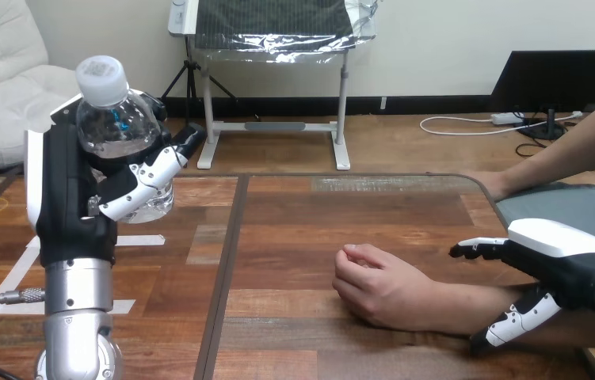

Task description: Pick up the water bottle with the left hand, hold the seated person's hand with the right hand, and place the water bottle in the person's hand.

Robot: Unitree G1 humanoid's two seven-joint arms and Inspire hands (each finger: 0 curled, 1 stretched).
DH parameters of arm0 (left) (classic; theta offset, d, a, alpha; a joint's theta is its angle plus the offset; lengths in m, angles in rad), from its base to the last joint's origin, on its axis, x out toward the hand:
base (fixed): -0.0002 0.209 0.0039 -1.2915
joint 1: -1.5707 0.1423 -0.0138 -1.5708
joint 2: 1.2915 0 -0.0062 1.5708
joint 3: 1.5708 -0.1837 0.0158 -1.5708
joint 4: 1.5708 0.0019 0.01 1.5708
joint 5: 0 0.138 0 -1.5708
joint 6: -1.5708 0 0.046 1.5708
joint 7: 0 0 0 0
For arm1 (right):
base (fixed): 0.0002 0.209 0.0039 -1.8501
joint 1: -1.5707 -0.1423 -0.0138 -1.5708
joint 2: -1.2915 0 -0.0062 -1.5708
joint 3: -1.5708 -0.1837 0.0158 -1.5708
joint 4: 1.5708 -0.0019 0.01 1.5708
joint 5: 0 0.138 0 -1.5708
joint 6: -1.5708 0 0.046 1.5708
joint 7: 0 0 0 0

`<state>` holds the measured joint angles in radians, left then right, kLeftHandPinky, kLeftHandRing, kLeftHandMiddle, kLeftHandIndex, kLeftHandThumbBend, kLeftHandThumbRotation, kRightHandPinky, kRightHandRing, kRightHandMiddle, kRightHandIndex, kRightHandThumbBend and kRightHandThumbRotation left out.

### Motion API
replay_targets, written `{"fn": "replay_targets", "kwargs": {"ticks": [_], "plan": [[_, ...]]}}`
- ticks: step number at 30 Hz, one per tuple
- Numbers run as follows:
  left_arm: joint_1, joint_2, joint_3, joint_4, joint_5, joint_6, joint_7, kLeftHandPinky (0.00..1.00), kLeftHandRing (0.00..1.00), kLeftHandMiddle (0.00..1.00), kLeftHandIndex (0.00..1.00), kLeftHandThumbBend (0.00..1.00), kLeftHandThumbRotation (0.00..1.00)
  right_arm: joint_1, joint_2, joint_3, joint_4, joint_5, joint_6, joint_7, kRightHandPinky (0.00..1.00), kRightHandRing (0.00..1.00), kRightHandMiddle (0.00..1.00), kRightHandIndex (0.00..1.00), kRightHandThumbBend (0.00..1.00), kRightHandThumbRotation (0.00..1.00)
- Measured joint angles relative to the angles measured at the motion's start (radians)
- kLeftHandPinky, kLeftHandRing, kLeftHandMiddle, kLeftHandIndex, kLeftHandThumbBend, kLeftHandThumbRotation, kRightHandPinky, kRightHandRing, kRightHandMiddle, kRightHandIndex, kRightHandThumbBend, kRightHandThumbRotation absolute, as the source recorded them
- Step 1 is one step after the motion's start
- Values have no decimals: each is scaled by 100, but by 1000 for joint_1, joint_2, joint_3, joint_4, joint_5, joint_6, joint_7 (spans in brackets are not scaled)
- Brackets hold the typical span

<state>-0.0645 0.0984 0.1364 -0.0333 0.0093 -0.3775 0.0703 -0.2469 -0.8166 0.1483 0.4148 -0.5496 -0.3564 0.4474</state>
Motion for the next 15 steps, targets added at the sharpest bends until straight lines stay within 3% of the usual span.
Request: {"fn": "replay_targets", "kwargs": {"ticks": [15], "plan": [[4, 0, 0, 0, -4, 0, 0, 22, 27, 33, 40, 57, 0, -12, 10, 45, -7, -49, 51, -25, 70, 85, 87, 88, 100, 39]]}}
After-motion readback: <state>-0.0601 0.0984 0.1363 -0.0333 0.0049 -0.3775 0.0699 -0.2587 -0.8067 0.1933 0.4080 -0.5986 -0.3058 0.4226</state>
